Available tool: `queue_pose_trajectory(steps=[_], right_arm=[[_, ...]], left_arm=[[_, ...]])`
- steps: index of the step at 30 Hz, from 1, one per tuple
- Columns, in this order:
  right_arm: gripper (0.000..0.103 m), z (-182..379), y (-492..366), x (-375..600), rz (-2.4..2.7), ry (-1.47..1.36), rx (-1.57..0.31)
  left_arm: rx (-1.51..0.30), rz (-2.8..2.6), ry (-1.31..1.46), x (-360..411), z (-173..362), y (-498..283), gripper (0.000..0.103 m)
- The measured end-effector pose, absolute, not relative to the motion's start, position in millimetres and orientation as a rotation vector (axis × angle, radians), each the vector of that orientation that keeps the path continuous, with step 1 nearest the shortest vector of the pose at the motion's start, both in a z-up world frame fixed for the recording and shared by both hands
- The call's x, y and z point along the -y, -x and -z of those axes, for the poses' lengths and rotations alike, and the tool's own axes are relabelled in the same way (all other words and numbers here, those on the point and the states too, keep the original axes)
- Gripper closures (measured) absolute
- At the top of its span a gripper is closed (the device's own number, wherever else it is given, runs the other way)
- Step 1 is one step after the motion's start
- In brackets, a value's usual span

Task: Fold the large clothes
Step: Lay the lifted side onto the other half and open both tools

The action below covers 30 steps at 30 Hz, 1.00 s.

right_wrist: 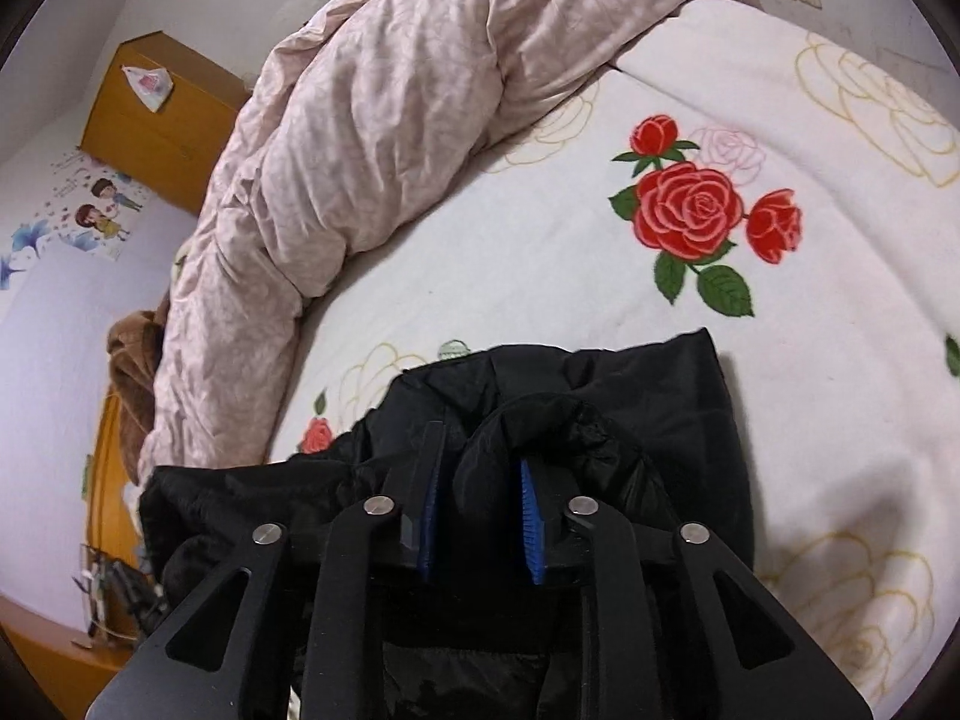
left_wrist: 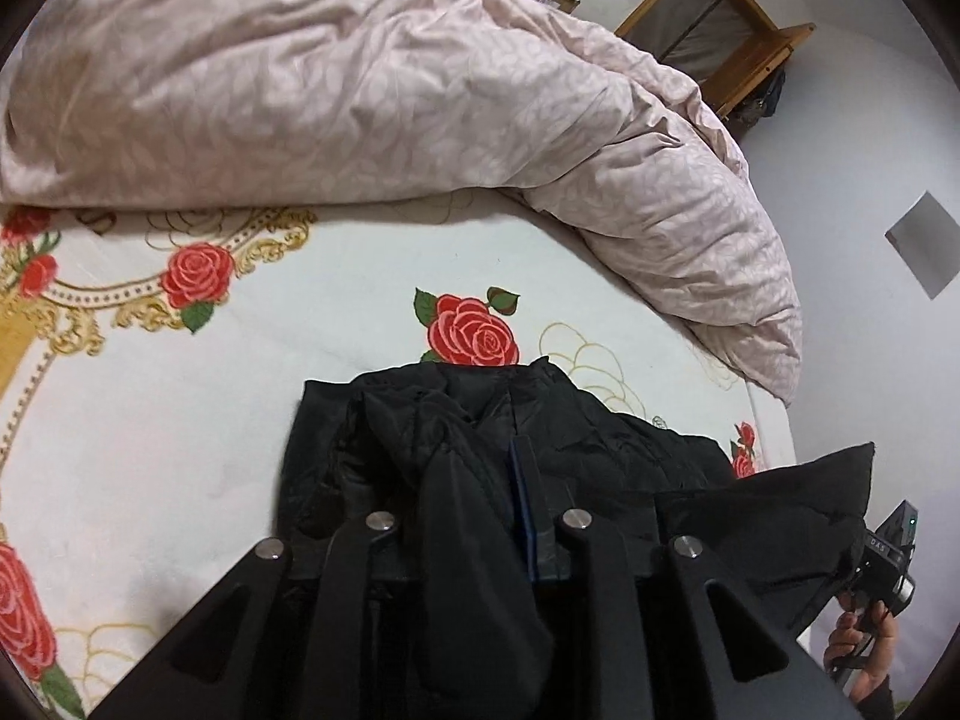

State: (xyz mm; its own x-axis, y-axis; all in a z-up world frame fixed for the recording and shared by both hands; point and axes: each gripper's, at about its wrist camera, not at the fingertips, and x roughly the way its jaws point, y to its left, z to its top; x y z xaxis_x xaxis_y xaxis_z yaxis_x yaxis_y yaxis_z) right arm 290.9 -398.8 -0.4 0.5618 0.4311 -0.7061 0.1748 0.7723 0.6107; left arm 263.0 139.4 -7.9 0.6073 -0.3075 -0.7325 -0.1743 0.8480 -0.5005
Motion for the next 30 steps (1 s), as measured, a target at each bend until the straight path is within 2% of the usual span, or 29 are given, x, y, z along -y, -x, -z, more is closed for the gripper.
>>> queue_pose_trajectory(steps=[1, 2, 3, 5, 7, 10, 13, 17, 22, 30], right_arm=[[0.074, -3.2, -291.1, 401.2, -0.18, -0.711, -0.973], [0.066, -6.7, -291.6, 401.7, -0.188, -0.722, -0.964], [0.05, -13.9, -289.4, 405.6, -0.219, -0.748, -0.931], [0.03, -26.5, -286.3, 411.3, -0.251, -0.785, -0.863], [0.029, -43.7, -278.2, 418.5, -0.233, -0.788, -0.773], [0.029, -57.9, -265.6, 410.9, -0.235, -0.754, -0.708], [0.029, -57.7, -256.1, 375.4, -0.285, -0.606, -0.731], [0.029, -14.6, -260.0, 327.3, -0.305, -0.411, -0.884], [0.029, 33.5, -277.5, 313.0, -0.238, -0.287, -0.977], [0.029, 21.8, -275.5, 313.7, -0.189, -0.227, -0.951]], left_arm=[[-0.933, 0.087, 0.586, -140.4, 7.7, -265.7, 0.079], [-0.931, 0.095, 0.604, -142.3, 6.6, -267.9, 0.078], [-0.925, 0.106, 0.622, -143.9, 4.8, -269.2, 0.074], [-0.903, 0.129, 0.667, -147.4, -0.2, -270.7, 0.065], [-0.881, 0.154, 0.711, -149.4, -4.8, -271.8, 0.052], [-0.844, 0.176, 0.782, -150.8, -11.4, -270.5, 0.038], [-0.812, 0.188, 0.812, -152.7, -17.5, -267.3, 0.031], [-0.814, 0.18, 0.776, -152.8, -22.6, -262.2, 0.03], [-0.808, 0.187, 0.778, -161.2, -28.8, -251.6, 0.029], [-0.752, 0.126, 0.664, -166.5, -52.3, -235.2, 0.025]])
